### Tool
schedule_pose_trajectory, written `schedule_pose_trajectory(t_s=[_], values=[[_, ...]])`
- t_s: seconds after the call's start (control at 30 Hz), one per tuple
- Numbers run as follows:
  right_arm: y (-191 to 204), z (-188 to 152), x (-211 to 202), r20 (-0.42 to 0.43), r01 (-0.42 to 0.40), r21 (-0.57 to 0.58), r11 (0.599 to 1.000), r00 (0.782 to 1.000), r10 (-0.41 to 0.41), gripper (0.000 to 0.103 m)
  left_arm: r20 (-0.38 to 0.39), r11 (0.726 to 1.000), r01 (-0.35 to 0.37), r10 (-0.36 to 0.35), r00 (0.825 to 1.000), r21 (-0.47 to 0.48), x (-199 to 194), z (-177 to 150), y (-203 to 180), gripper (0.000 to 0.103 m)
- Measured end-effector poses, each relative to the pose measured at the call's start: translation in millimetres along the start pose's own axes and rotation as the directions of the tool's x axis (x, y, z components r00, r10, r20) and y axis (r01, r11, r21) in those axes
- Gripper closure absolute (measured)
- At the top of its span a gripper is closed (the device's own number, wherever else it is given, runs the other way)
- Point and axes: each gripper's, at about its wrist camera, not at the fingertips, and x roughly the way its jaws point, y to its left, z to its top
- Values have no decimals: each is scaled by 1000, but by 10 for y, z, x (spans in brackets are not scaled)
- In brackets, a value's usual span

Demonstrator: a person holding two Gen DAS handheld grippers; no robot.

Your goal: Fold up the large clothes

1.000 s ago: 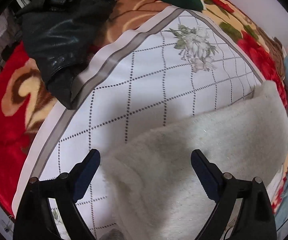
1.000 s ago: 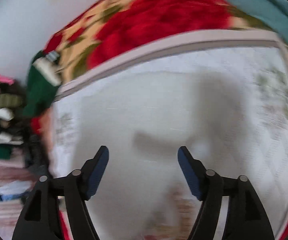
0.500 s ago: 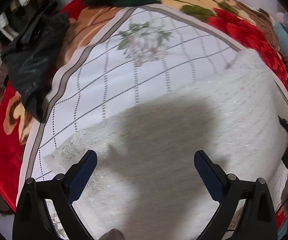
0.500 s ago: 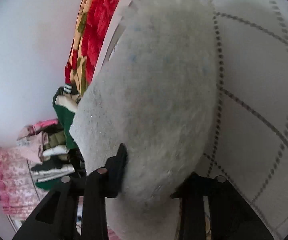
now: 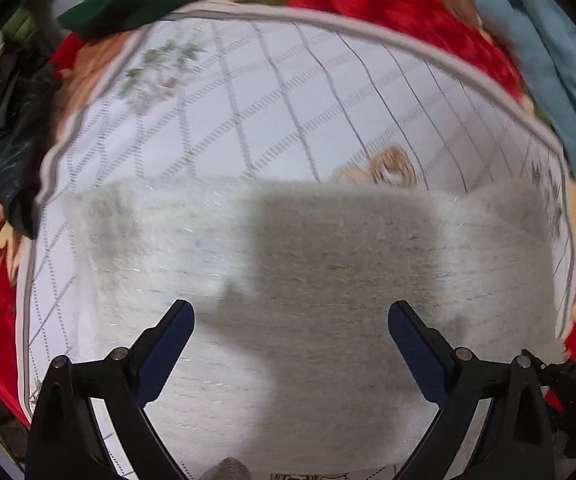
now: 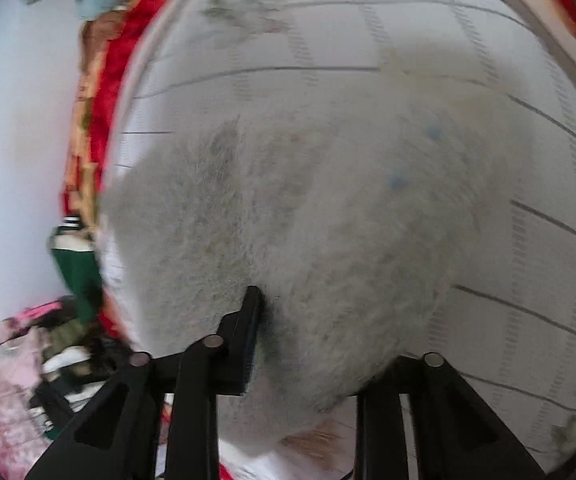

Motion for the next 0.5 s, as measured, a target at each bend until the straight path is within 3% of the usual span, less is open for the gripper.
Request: schedule_pose_trajectory(t_s=[0.07,0.13,0.23,0.3,0.43,0.5], values=[[-135,6,-14,-38,29,39,999,999,-28,53,-40,999,-22,23,999,28,206,-51,-101,4],[-118,-34,-221,-26,73,2,997,997,-73,52,-57,1000,-25,26,998,14,363,-53,-102,0],[150,-120,-517,25,157,-152,976,988,-155,52,-60,999,-16,14,998,-36,496,7,-1,0],[436,-110,-577,40,164,-262,951,986,-159,52,-63,998,-26,22,998,-61,532,45,80,0],[1170,-109,-417,80,168,-514,841,986,-148,54,-67,996,-30,25,997,-78,547,75,169,0],[1493,-73,-195,49,130,-590,797,991,-125,54,-64,997,-34,29,998,-76,531,70,175,0]])
